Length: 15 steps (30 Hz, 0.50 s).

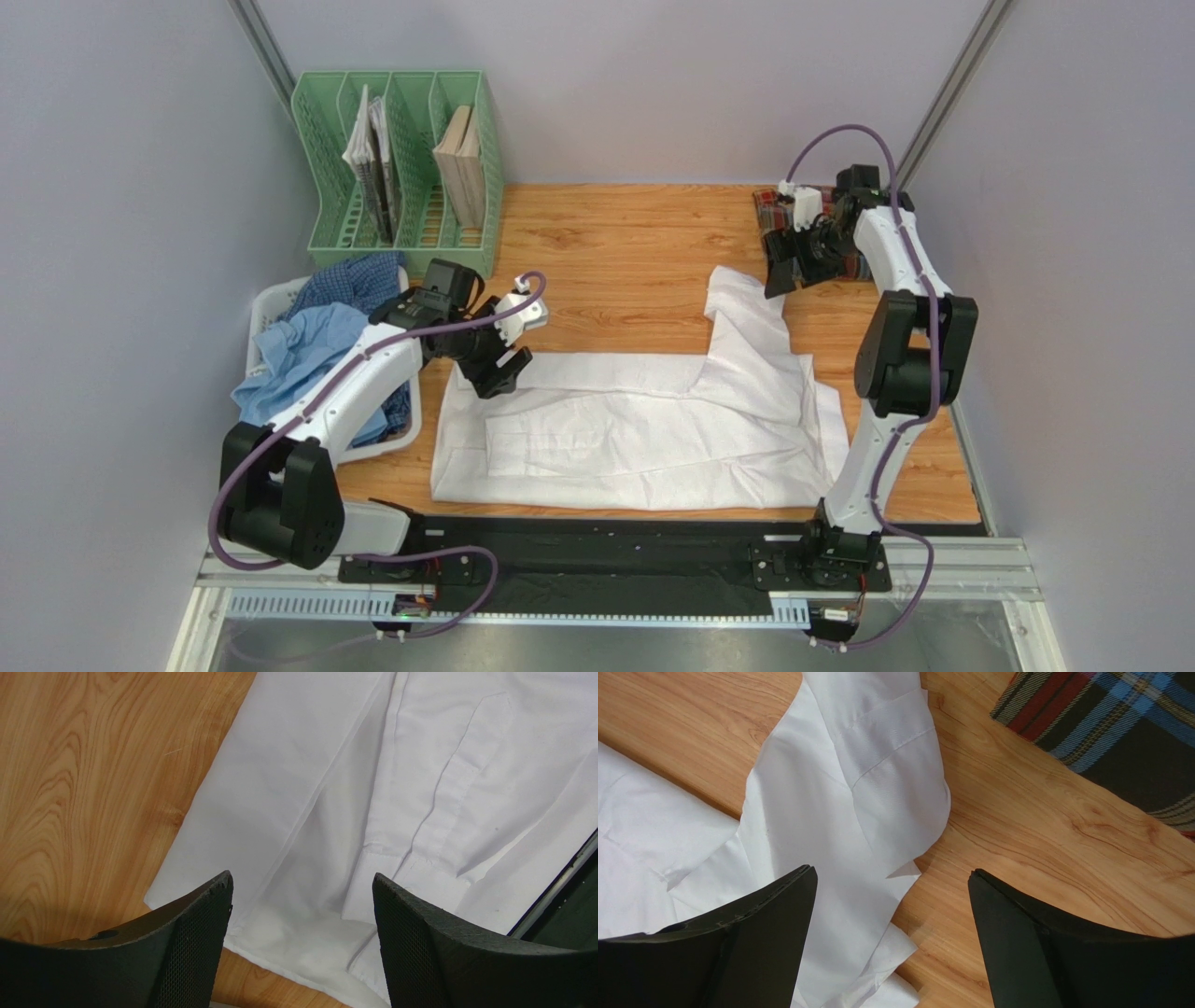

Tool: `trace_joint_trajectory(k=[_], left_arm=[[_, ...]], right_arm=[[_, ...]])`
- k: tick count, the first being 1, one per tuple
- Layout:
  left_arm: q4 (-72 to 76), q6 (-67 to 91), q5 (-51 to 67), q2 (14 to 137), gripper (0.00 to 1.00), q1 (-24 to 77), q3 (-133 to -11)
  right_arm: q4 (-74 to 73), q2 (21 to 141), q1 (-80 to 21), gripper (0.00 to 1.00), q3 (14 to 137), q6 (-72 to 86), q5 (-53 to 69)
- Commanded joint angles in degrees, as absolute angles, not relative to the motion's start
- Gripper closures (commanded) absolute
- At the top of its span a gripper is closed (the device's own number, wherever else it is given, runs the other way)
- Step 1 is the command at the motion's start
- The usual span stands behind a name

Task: Fold and stack the long sleeve shirts
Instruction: Fold the shirt

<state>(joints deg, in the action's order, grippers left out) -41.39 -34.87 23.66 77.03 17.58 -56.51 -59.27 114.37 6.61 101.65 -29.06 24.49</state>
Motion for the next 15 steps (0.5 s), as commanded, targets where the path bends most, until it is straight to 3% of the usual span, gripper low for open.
trace_joint_trajectory(k=[1, 2, 5, 6, 8, 9, 11, 15], left_arm=[[-41.7, -33.8, 25.3, 75.2, 0.20, 17.5, -58.1], [-41.7, -33.7, 25.2, 75.1, 0.20, 17.6, -58.3], [-42.3, -33.3, 25.1, 74.7, 0.20, 17.6, -59.5], [-42.5, -33.2, 25.0, 74.4, 0.20, 17.6, -59.8], [-43.0, -33.0, 25.0, 73.3, 0.20, 17.5, -60.6], [-43.0, -32.7, 25.0, 73.0, 0.21, 17.5, -60.9], [-43.4, -31.8, 26.3, 71.6, 0.21, 17.4, -62.0], [-43.9, -30.3, 29.8, 68.3, 0.21, 17.4, -64.2]], right_arm=[[-58.7, 117.6, 4.8, 0.15, 105.2, -26.2, 25.1], [-58.2, 119.0, 4.5, 0.15, 105.0, -26.2, 24.8], [-57.5, 120.5, 3.4, 0.29, 104.9, -26.1, 24.7], [-58.1, 121.1, 3.4, 0.45, 105.1, -26.0, 25.3], [-59.2, 120.7, 3.4, 0.69, 106.2, -26.3, 27.2], [-60.2, 119.0, 3.4, 0.89, 106.3, -26.4, 27.7], [-60.6, 115.9, 3.4, 1.00, 105.7, -26.4, 28.6], [-64.1, 103.8, 3.3, 1.00, 102.6, -28.2, 33.8]])
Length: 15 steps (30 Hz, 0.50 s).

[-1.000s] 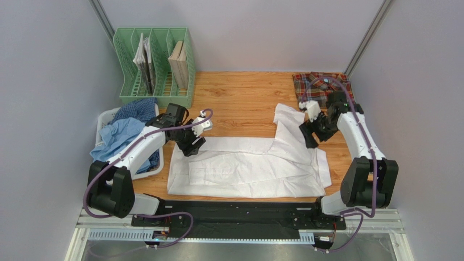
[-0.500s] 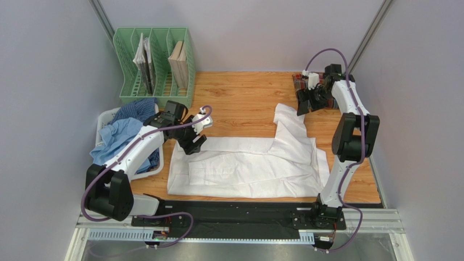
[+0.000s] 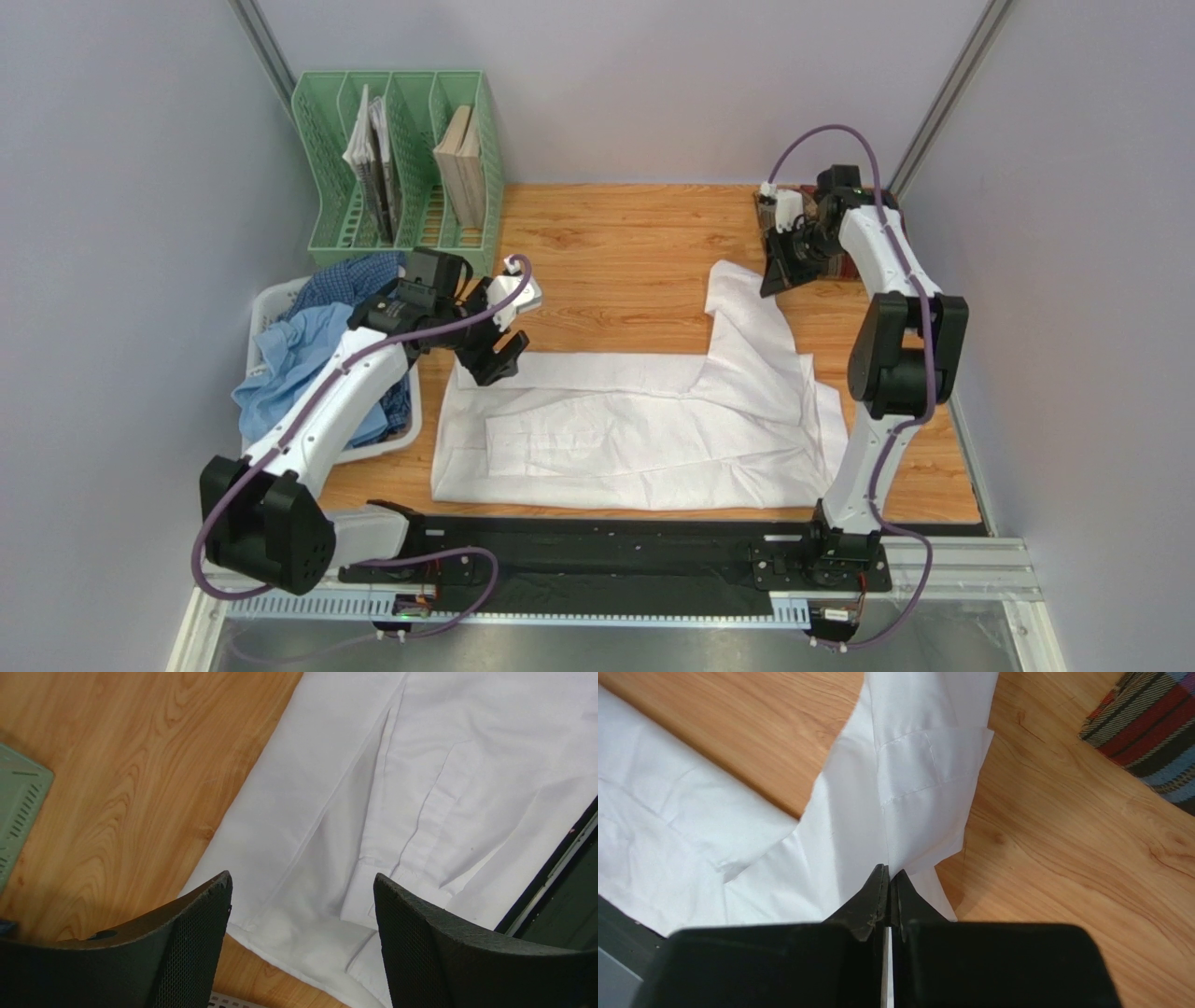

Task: Fold and stack the long sleeve shirts
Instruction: Fold the shirt

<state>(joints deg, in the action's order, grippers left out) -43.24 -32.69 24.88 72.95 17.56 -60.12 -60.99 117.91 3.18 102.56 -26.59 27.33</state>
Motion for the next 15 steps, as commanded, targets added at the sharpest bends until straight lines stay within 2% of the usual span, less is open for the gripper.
trace_joint_trajectory(k=[1, 6, 10, 15], left_arm=[[-43.7, -30.1, 32.1, 67.6, 0.21, 17.4, -65.1], [-43.3, -27.4, 38.6, 62.8, 0.16, 17.4, -69.2], [-46.7, -29.7, 41.7, 61.2, 0.15, 17.5, -73.8], [-51.0, -34.5, 44.8, 58.2, 0.15, 17.8, -74.1]], right_arm=[[-65.2, 99.1, 3.0, 1.00, 102.0, -28.6, 36.7], [-71.4, 85.8, -0.1, 1.00, 94.2, -30.6, 42.5], [-72.2, 75.0, -6.7, 1.00, 85.3, -30.9, 42.1], [-72.9, 60.4, -15.6, 1.00, 75.7, -30.4, 40.5]])
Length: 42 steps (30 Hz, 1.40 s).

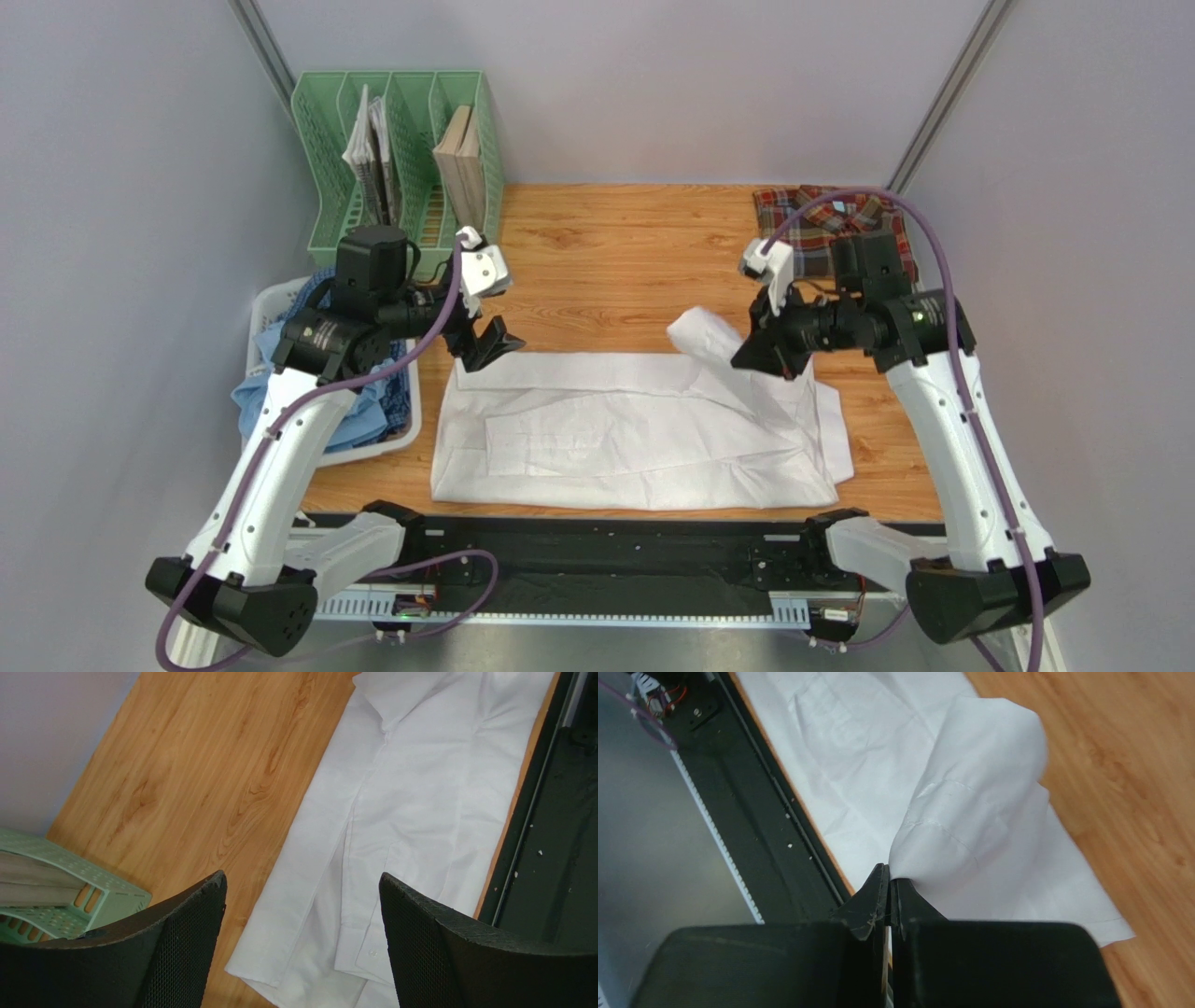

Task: Fold and stack the long sleeve shirts
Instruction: Fold the shirt

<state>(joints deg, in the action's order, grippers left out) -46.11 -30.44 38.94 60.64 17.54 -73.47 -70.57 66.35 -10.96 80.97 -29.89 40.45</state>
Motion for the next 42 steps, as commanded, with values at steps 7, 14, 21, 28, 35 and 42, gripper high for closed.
trace_joint_trajectory(k=[7, 14, 21, 28, 35, 42], left_arm=[[-52.4, -39.7, 44.3, 50.4, 0.10, 23.1, -67.2], [-56.5, -43.9, 43.3, 49.7, 0.12, 24.6, -63.5], [-56.8, -47.2, 43.5, 44.6, 0.11, 24.5, -54.8], [-52.7, -49.0, 43.5, 41.7, 0.12, 24.5, -47.8], [-52.1, -58.0, 43.1, 39.0, 0.13, 24.9, -42.1], [-51.5, -60.6, 42.7, 41.0, 0.13, 25.0, -41.6]], right_arm=[[-73.8, 51.5, -22.4, 1.00, 64.5, -34.8, 40.1], [-70.1, 57.5, -31.5, 1.00, 63.3, -35.3, 41.5], [-63.6, 62.3, -43.1, 1.00, 60.5, -40.4, 29.6], [-52.4, 67.3, -53.4, 1.00, 52.6, -46.7, 14.9], [-49.1, 65.8, -62.2, 0.73, 40.6, -52.0, 5.4], [-57.6, 63.6, -58.9, 0.32, 46.6, -45.6, 14.4]])
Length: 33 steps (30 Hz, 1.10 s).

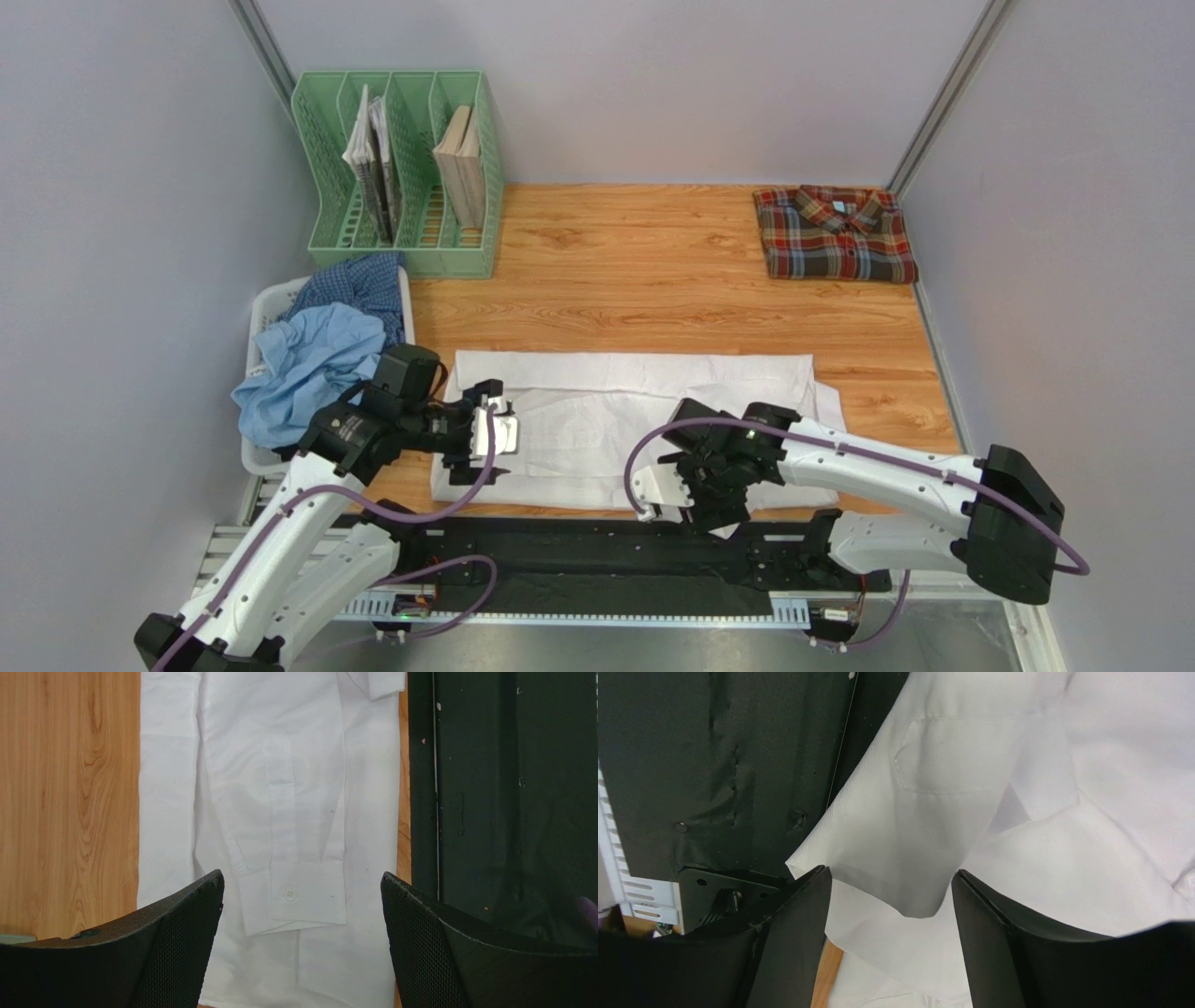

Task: Fold and stack the long sleeve shirts
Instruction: Fold the shirt

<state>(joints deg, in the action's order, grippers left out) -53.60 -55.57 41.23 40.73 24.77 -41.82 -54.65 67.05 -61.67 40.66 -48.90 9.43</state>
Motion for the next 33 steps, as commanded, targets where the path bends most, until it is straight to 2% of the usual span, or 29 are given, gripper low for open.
trace_joint_trajectory(k=[1, 4, 6, 7, 10, 14, 18, 23, 25, 30, 33], left_arm=[[-51.4, -61.0, 42.4, 40.9, 0.13, 25.0, -41.3], [-50.4, -60.0, 41.6, 40.2, 0.13, 25.0, -41.1], [-49.4, -58.0, 41.3, 40.4, 0.13, 25.0, -41.3], [-48.9, -57.1, 41.0, 40.6, 0.13, 25.0, -41.7], [-46.9, -53.4, 39.7, 41.7, 0.13, 24.9, -42.8], [-47.3, -52.3, 40.7, 41.6, 0.13, 24.9, -43.8], [-48.0, -52.1, 40.3, 40.3, 0.14, 25.0, -43.8], [-48.0, -49.1, 40.6, 41.0, 0.14, 25.0, -44.4], [-49.0, -48.6, 42.3, 41.2, 0.14, 25.0, -44.3], [-51.2, -50.6, 45.4, 43.0, 0.16, 27.0, -44.7], [-48.9, -49.4, 40.6, 49.6, 0.19, 34.8, -47.5]], right_arm=[[-57.5, 62.4, -55.9, 0.30, 47.9, -44.5, 16.9], [-56.3, 64.5, -45.9, 0.29, 53.2, -38.7, 25.3], [-57.4, 68.3, -41.2, 0.37, 56.5, -35.3, 28.9], [-58.4, 73.8, -38.6, 0.41, 57.7, -35.1, 31.0], [-61.8, 81.2, -37.4, 0.60, 60.6, -35.4, 31.1], [-60.5, 87.3, -37.9, 0.66, 59.0, -35.5, 29.0], [-59.7, 86.0, -42.8, 0.69, 55.5, -35.9, 27.8], [-57.3, 81.3, -54.8, 0.69, 51.9, -33.2, 26.3], [-57.3, 78.1, -57.6, 0.66, 52.2, -33.0, 27.2], [-58.4, 69.4, -53.9, 0.52, 54.6, -34.0, 24.3], [-60.5, 65.4, -44.5, 0.45, 56.2, -35.5, 25.4]])
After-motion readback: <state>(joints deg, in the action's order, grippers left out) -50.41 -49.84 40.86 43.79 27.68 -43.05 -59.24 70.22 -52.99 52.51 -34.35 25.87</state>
